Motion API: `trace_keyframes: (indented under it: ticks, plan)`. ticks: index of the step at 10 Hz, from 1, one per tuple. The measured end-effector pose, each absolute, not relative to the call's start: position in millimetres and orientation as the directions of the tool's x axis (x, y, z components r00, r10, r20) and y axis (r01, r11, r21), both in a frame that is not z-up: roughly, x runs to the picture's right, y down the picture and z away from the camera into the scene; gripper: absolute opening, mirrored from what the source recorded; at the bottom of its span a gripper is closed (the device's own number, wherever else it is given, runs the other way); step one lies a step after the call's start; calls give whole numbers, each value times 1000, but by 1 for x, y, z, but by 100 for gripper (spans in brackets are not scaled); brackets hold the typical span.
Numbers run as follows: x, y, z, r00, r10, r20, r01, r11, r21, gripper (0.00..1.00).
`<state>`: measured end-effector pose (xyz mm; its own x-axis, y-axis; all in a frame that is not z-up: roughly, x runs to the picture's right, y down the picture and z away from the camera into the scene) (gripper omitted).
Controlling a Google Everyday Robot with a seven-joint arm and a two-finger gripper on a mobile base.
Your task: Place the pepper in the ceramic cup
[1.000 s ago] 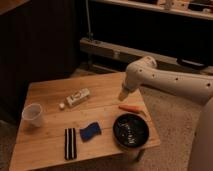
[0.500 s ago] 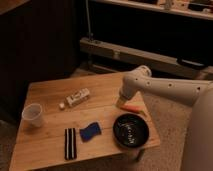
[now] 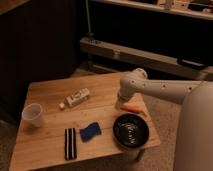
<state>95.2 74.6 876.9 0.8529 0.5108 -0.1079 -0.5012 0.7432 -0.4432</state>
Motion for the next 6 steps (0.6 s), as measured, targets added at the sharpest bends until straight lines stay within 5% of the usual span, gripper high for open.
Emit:
trace_keyframes:
  ticks: [6]
  plan:
    - [102, 79, 889, 824, 559, -91, -534, 712, -457, 65]
